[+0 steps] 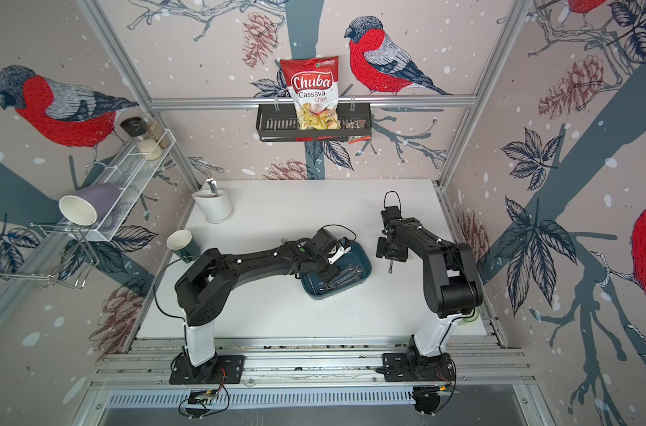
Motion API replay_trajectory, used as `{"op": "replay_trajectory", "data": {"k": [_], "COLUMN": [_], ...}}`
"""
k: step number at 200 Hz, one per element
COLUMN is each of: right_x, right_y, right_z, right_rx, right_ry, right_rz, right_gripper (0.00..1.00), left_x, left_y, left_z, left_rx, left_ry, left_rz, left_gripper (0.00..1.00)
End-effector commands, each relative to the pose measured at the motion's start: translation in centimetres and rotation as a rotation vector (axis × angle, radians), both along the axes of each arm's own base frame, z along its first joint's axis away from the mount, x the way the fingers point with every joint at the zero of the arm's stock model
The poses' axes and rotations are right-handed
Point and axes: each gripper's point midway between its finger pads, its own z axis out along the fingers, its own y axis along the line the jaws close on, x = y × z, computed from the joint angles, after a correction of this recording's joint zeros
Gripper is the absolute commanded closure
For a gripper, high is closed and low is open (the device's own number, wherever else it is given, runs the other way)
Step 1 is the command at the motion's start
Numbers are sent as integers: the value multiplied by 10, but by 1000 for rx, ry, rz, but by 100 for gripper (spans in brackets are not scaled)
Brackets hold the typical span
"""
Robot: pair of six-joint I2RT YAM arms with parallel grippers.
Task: Take out the wrench from the storage box
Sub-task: Pick up the wrench from the storage box.
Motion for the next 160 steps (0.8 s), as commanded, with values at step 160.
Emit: {"op": "replay_trajectory", "data": {"k": [160], "right_x": [-13], "right_y": [11], "right_z": [98], "right_rx": [110], "right_ry": [-202], "right_rz": [-31], "right_gripper": [35], "left_x": [22], "left_y": [9], "left_z": [-33], "left_rx": [117], "left_ry": [-40], "left_rz": [16], "left_gripper": [74]}}
